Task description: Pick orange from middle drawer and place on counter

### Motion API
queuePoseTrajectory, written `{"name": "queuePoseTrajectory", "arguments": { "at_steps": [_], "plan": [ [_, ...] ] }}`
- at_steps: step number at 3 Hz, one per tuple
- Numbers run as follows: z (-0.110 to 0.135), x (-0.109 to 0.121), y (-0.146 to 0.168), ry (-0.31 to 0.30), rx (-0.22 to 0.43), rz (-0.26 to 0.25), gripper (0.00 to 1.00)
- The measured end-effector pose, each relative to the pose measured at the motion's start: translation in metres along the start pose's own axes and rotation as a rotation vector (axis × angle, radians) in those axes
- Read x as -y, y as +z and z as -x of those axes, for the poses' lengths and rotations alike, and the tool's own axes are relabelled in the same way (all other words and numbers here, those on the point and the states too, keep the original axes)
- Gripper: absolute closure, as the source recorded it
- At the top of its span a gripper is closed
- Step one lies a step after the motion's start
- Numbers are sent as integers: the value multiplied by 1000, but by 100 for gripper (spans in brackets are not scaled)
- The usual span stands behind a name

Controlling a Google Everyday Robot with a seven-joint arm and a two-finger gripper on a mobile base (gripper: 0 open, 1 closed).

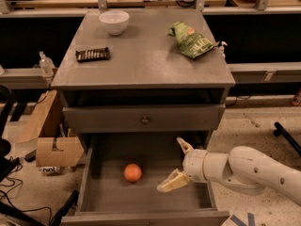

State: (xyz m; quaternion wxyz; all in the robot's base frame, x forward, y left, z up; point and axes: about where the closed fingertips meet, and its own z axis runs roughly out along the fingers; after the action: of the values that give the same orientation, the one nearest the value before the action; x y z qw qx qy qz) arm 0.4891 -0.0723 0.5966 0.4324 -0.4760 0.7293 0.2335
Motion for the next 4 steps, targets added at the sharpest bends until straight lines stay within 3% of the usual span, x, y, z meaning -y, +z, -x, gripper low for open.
{"name": "queuePoseTrajectory", "arguments": {
  "at_steps": [2,3,4],
  "plan": [
    [3,-3,16,-8,-18,28,0],
    [-2,-17,56,-13,-30,60,0],
    [-14,-24,103,1,-16,52,0]
  ]
}}
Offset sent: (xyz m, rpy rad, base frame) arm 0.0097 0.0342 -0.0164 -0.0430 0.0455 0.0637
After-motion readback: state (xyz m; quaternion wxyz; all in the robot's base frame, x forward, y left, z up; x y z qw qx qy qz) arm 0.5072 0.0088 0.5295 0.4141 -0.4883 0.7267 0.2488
